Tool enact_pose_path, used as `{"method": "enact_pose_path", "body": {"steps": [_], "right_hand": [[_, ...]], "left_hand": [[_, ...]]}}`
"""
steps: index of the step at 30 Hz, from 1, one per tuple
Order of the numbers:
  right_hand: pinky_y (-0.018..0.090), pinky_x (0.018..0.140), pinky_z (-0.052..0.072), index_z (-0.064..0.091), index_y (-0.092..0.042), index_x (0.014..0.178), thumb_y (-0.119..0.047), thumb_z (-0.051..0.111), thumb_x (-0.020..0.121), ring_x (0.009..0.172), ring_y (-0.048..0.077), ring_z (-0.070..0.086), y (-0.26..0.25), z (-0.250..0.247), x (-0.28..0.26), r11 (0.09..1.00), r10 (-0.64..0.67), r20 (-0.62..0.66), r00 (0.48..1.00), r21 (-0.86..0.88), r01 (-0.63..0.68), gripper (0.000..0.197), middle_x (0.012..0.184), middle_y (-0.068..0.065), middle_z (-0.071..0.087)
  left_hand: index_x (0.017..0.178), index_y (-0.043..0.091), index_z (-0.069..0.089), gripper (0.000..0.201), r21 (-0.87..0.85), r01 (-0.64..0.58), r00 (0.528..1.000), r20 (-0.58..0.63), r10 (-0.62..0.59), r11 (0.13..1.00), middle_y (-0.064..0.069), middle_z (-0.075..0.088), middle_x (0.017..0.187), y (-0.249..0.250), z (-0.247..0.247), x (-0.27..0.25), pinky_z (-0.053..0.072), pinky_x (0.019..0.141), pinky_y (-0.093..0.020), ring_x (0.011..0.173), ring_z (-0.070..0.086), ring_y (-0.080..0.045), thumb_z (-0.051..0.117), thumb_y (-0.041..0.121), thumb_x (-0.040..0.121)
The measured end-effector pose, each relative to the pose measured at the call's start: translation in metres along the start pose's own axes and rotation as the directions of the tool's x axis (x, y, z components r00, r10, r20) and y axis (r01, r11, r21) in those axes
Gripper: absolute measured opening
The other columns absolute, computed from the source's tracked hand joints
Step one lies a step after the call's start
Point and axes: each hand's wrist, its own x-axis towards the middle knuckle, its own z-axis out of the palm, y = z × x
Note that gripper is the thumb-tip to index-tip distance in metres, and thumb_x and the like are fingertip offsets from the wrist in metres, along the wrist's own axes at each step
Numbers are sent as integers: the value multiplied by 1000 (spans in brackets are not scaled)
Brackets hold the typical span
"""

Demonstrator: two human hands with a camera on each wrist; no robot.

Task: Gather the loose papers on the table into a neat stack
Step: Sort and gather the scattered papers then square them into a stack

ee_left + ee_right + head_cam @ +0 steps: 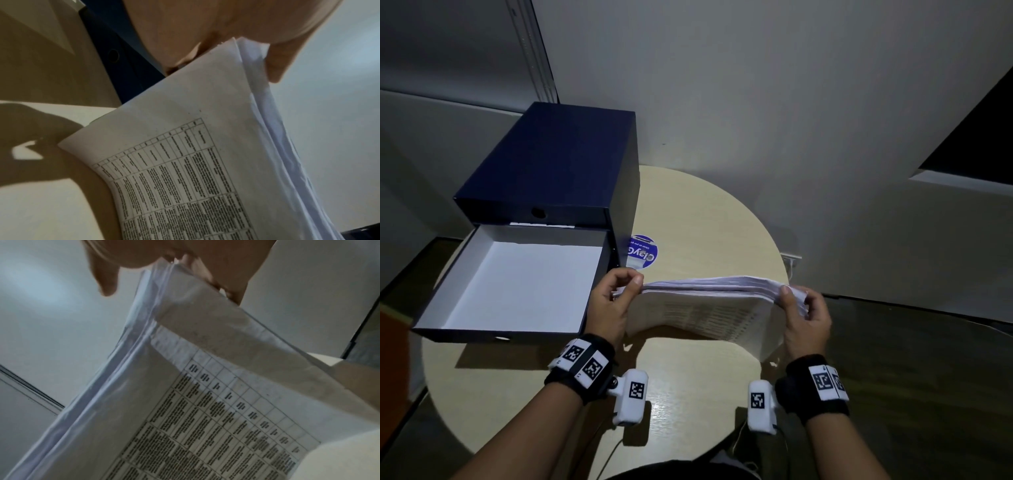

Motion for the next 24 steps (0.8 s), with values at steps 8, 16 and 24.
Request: {"method": "enact_pose_path", "body": {"steps": [8, 16, 24], "right_hand": [[27, 68, 43, 60, -4, 84, -16, 68, 90, 73, 8, 54, -7, 11, 8, 1000, -8, -70, 998, 19, 9, 15, 79, -2, 59], [35, 78, 48, 55, -25, 83, -12, 65, 89, 84, 16, 58, -1, 9, 17, 999, 16, -98, 995, -39, -20, 17, 89, -4, 63], [39, 84, 51, 58, -32, 89, -21, 66, 90, 93, 16, 59, 11, 6, 17, 988, 5, -32, 999, -157, -10, 14, 95, -9, 61]], "left_hand": [[95, 5, 67, 8, 95, -18, 1000, -14, 19, 995, -1, 69, 94, -4, 0, 2, 47, 73, -10, 85, 60, -3, 65, 11, 91], [94, 5, 67, 5, 114, -10, 1000, -7, 11, 993, 0, 68, 92, -1, 0, 4, 46, 75, -16, 81, 58, 0, 65, 7, 90], [97, 9, 67, 8, 134, 27, 999, -49, -20, 991, 0, 68, 97, 3, 2, 3, 44, 77, -23, 90, 58, -9, 67, 13, 90]]}}
